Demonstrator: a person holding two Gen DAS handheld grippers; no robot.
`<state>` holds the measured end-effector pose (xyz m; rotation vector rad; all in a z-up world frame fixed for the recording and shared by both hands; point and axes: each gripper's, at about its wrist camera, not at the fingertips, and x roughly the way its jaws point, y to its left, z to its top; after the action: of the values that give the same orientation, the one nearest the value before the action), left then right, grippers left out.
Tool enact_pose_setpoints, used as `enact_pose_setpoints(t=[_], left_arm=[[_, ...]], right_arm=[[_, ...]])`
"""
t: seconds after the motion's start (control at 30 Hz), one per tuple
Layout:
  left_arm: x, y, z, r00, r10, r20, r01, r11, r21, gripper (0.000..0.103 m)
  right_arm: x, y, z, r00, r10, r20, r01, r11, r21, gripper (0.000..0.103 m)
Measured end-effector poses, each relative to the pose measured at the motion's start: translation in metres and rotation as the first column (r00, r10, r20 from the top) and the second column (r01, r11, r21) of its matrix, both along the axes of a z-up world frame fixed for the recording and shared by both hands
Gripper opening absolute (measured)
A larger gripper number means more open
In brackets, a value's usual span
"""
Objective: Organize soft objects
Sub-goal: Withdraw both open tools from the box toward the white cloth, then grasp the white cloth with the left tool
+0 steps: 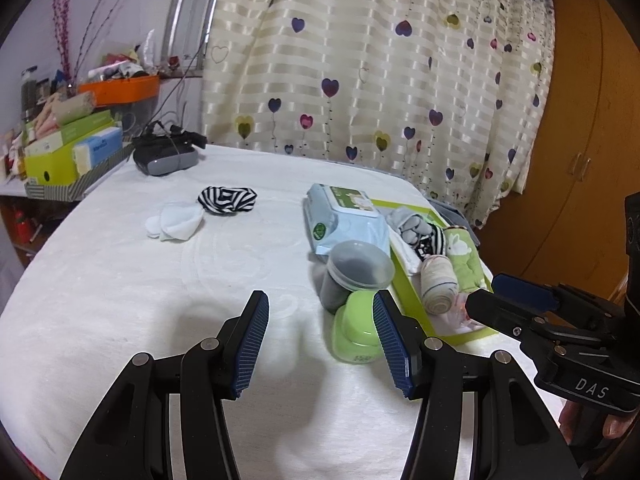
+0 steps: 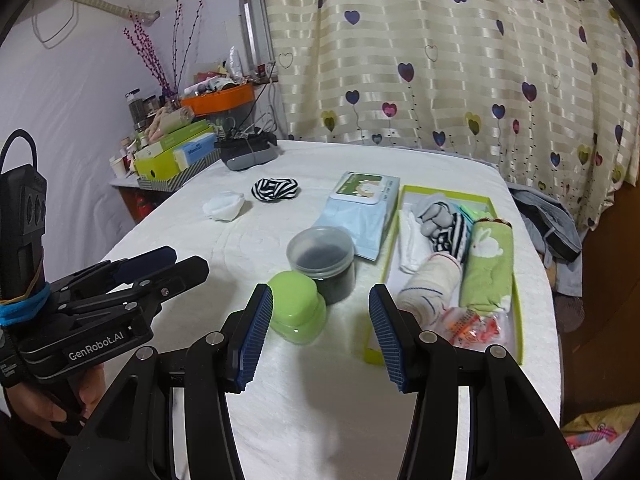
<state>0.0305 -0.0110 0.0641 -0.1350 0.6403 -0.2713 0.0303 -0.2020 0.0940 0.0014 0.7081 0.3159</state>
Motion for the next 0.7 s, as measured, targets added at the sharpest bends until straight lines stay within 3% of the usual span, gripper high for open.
enact_pose_setpoints(t=[0.7], left_arm=[[0.020, 0.032, -0.011, 0.997, 0.069, -0.031, -0.069, 0.998, 0.000, 0.054]], right_arm=[[0.029, 0.036, -0.005, 0.998, 0.057, -0.018, -0.058, 0.998, -0.024, 0.051]])
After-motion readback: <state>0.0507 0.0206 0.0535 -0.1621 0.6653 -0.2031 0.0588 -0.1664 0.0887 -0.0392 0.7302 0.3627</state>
